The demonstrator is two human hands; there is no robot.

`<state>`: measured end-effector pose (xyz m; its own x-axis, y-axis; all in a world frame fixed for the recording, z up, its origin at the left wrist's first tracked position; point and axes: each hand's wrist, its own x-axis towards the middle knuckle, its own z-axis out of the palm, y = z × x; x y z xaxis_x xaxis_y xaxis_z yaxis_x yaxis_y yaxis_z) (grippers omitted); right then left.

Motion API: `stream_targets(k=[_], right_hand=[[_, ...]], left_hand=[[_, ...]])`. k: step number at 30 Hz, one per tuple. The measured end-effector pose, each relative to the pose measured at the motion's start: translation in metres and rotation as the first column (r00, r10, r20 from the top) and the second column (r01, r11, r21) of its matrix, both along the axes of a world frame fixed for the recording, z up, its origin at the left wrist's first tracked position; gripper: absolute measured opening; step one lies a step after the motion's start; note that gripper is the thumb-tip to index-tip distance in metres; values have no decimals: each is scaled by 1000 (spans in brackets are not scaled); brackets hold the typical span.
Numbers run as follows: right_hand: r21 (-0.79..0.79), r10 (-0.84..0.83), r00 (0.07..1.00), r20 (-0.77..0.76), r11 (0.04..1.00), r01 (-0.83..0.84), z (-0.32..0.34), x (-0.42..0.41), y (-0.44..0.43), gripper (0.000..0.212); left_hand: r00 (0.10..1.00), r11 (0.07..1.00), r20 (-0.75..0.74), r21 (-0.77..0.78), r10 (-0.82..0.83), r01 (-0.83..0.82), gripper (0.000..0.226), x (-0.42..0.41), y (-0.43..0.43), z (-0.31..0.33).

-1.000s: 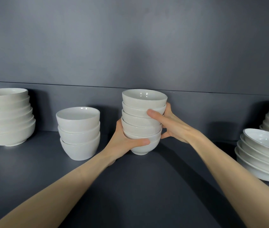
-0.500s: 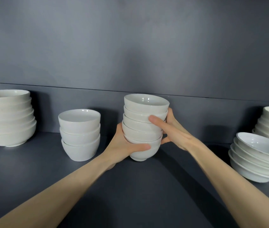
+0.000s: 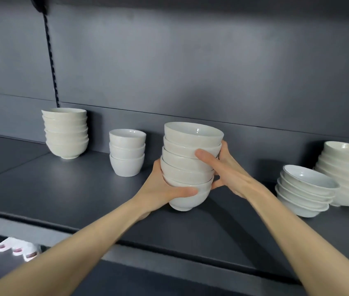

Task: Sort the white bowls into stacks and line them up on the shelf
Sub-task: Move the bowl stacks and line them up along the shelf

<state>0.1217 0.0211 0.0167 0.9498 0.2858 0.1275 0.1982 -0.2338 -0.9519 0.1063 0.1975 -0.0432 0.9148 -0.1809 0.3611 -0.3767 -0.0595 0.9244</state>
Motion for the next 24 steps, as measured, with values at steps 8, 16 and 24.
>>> stream_targets(k=[8,16,24], right_hand=[[-12,139,990,31,990,-139,10,-61,27,92],[-44,291,954,64,956,-289,24,-95,130,87],[27,438,896,72,897,-440,16,-134,297,85]], left_hand=[[991,993,61,6,118,-118,71,-93,19,13],[938,943,90,-18,334,-333,72,-155,111,22],[855,856,82,27,512,-516,89,-215,269,18]])
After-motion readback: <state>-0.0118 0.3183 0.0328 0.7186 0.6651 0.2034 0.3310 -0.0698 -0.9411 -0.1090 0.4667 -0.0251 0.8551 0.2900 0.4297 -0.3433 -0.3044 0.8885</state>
